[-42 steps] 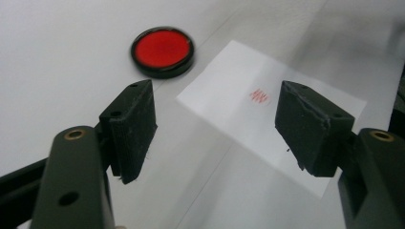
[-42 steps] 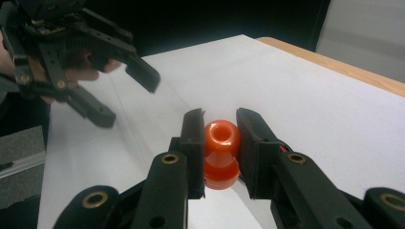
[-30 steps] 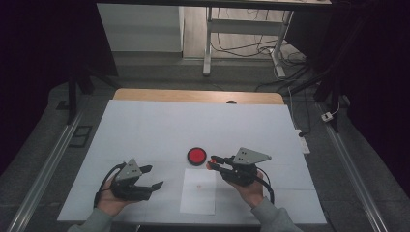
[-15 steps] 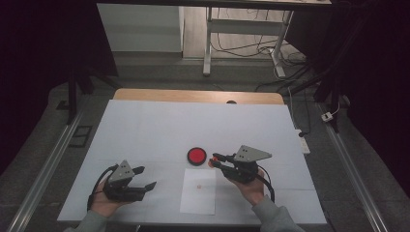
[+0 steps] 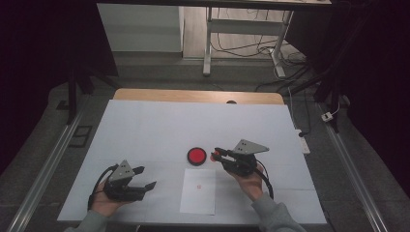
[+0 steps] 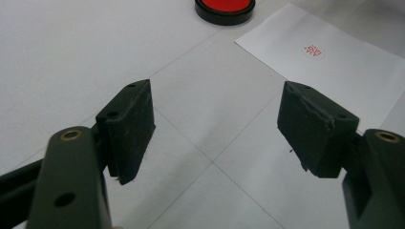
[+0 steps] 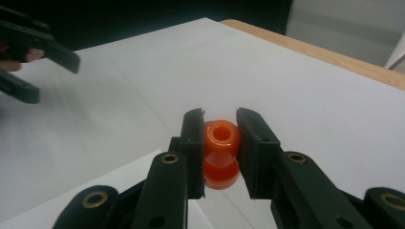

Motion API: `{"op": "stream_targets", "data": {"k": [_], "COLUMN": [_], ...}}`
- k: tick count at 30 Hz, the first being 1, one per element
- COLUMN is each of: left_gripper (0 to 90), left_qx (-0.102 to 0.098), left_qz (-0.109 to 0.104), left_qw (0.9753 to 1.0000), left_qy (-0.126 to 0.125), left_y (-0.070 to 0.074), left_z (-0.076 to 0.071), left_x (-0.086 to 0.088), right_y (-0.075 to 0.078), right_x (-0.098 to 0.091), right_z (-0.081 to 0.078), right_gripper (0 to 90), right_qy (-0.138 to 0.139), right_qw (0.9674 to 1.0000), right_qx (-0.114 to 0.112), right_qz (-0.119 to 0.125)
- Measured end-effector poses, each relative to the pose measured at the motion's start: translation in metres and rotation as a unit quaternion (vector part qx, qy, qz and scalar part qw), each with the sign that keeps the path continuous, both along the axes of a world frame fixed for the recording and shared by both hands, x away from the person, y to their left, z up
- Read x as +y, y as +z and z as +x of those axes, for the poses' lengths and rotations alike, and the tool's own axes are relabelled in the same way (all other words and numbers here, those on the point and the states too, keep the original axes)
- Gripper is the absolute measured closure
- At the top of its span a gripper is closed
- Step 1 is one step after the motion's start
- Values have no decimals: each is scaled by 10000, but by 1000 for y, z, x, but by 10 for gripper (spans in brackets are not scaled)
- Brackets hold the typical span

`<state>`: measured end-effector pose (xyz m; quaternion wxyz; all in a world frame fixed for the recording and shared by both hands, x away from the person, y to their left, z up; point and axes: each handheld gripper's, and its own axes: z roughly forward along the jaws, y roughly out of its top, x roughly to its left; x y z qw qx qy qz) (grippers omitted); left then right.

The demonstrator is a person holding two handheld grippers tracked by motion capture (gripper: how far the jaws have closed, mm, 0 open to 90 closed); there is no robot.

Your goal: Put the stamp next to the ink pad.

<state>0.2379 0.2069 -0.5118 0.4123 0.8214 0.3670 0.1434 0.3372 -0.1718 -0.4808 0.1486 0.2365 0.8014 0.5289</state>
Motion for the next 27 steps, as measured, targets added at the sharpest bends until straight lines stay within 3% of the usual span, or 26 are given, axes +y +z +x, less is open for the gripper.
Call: {"op": "stream_targets", "data": {"k": [11, 20, 25, 27], "left_gripper": [281, 281, 281, 281], "left_qx": [37, 61, 90, 98], "left_qz": [-3, -10, 12, 19], "left_qw": [10000, 9999, 9998, 9998], "left_qy": [30, 114, 156, 177], "left_y": [-2, -4, -6, -7], "left_z": [1, 0, 1, 1], "left_x": [1, 6, 8, 9], "right_y": [-12, -27, -34, -38], "right_x": [4, 10, 11, 12], "right_z": [18, 39, 49, 52], "right_gripper": [724, 723, 722, 723], "right_qy": [-253, -452, -504, -536], "right_qw": [9995, 9971, 9962, 9950], "right_qx": [118, 276, 397, 407], "right_qz": [-127, -549, -597, -743]}}
